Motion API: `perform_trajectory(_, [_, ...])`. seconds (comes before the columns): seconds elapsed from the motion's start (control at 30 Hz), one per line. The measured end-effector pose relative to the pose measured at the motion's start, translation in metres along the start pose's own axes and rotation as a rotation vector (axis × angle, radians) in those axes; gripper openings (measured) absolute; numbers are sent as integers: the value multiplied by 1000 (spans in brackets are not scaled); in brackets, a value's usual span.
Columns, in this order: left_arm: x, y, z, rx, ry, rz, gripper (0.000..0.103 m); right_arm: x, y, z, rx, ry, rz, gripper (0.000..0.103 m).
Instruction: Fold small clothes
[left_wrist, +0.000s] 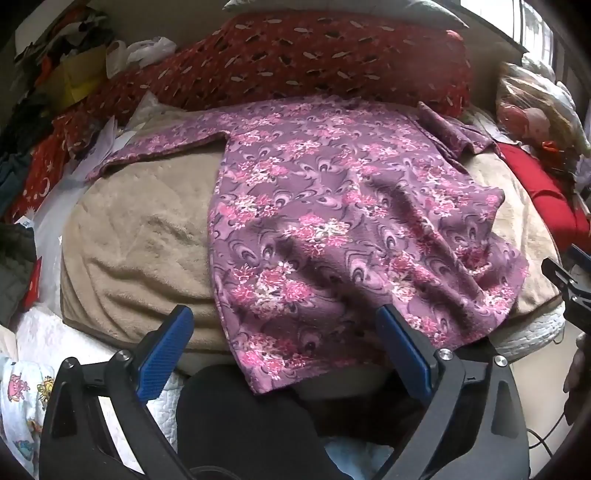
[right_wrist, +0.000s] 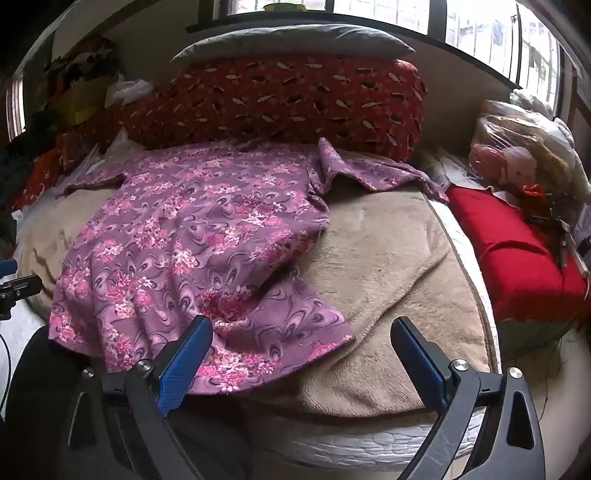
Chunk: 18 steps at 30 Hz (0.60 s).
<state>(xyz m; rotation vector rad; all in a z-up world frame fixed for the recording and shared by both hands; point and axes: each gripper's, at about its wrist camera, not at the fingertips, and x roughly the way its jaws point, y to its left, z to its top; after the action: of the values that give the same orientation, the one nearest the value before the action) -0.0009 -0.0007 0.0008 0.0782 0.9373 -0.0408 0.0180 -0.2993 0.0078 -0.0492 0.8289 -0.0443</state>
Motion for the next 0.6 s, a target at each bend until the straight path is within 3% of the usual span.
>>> perform_trajectory(0.6, [-9, -10, 1, 23, -8, -16, 100, -10, -7, -4, 16, -27, 19, 98])
